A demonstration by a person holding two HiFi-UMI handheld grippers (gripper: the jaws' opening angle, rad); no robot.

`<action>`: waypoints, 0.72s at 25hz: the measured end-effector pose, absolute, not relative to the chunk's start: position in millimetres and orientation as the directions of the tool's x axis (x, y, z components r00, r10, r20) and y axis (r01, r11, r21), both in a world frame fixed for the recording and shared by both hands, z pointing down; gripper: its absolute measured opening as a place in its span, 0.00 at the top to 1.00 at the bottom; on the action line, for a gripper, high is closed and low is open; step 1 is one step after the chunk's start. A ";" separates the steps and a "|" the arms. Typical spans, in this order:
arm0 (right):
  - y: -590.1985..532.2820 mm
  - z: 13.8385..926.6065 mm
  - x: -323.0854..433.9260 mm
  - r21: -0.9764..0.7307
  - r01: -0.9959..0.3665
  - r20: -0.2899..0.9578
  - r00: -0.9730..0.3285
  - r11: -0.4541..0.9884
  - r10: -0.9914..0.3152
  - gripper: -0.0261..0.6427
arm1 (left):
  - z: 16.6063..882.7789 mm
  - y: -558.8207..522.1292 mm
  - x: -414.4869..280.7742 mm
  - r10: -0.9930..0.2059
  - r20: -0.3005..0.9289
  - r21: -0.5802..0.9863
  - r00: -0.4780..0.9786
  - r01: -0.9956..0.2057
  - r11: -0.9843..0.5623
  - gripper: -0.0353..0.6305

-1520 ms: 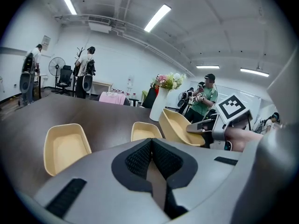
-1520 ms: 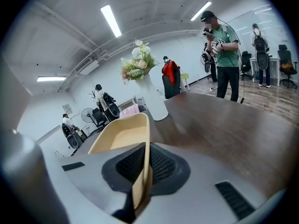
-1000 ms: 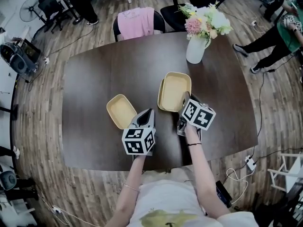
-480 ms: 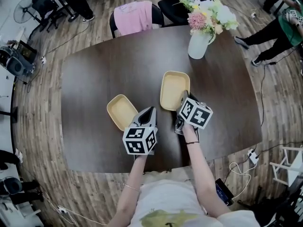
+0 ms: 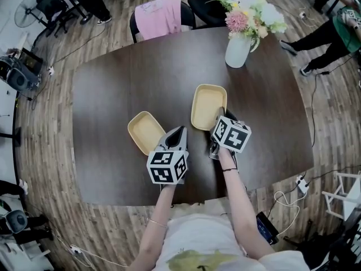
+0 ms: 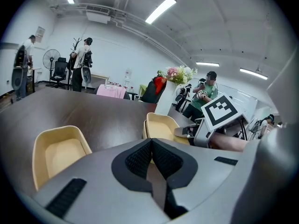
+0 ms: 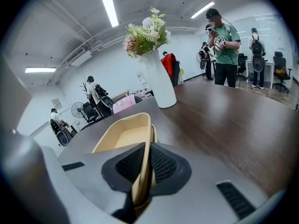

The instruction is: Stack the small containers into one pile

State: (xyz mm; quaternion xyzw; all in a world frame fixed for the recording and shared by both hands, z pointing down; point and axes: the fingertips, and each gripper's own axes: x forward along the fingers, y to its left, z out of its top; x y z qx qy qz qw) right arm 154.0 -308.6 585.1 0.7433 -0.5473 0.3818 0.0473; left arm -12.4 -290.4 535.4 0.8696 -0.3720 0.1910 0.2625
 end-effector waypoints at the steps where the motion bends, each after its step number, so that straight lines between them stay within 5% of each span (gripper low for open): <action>1: -308.7 585.1 153.9 -0.345 -0.852 0.619 0.108 -0.393 -0.778 0.91 | 535.4 -290.0 -12.3 -0.546 0.527 0.314 0.651 -0.747 -0.586 0.91; 10: -308.7 584.8 144.7 -0.291 -0.889 0.617 0.107 -0.352 -0.780 0.89 | 532.4 -287.4 -15.3 -0.548 0.518 0.314 0.657 -0.742 -0.593 0.91; 18: -301.2 578.4 145.3 -0.247 -0.911 0.592 0.126 -0.329 -0.796 0.72 | 525.8 -282.9 -19.9 -0.574 0.498 0.306 0.650 -0.751 -0.585 0.91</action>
